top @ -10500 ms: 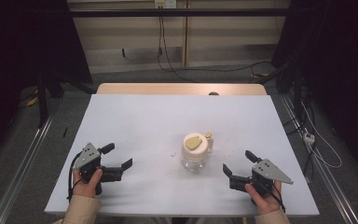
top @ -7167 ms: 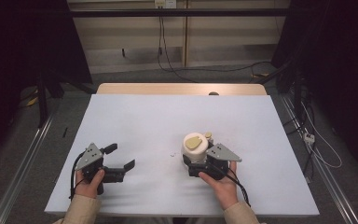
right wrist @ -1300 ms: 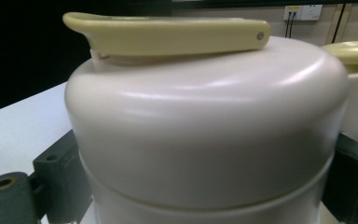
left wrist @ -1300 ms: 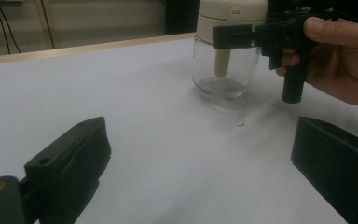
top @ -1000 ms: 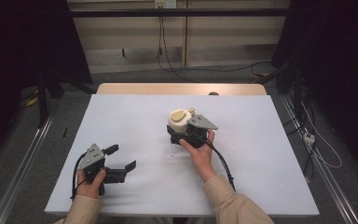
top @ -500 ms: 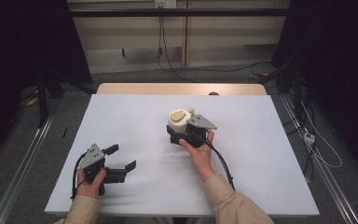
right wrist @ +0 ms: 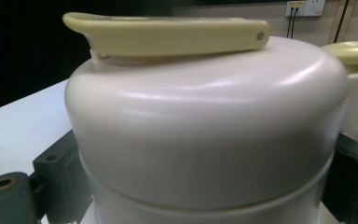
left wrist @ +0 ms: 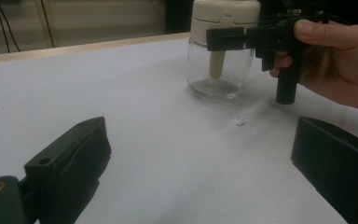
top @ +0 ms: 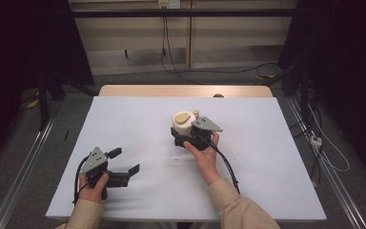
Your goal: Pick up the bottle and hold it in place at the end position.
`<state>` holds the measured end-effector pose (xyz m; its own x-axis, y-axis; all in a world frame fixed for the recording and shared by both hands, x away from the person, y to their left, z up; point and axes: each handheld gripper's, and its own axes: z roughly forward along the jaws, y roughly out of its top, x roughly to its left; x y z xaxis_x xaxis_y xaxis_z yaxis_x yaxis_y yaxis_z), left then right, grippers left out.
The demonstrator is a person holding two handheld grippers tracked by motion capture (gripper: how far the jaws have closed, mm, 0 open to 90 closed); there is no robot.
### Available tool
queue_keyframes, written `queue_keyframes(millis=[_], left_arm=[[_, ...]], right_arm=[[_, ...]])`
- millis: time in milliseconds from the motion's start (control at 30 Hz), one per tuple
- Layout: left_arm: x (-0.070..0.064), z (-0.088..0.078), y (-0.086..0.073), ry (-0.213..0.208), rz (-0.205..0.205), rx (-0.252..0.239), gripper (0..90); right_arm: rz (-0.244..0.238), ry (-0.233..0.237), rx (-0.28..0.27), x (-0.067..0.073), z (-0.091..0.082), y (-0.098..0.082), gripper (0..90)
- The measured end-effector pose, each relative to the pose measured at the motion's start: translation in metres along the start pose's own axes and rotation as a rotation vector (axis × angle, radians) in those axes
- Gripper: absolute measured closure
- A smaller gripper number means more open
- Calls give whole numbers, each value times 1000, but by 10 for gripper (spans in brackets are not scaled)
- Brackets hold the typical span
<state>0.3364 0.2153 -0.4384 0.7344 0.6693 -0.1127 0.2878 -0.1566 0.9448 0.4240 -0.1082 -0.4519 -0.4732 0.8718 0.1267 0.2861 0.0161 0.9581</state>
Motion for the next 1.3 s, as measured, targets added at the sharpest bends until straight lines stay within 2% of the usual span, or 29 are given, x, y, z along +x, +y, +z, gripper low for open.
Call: queue_keyframes(millis=[700, 1167, 1300], left_arm=[[0, 0, 0, 0, -3, 1, 40], [0, 1, -1, 2, -3, 2, 40], [0, 1, -1, 2, -3, 0, 40]], right_arm=[[1, -1, 3, -1, 5, -3, 67], [-47, -9, 21, 4, 2, -4, 65], [-42, -1, 32, 3, 0, -5, 64]])
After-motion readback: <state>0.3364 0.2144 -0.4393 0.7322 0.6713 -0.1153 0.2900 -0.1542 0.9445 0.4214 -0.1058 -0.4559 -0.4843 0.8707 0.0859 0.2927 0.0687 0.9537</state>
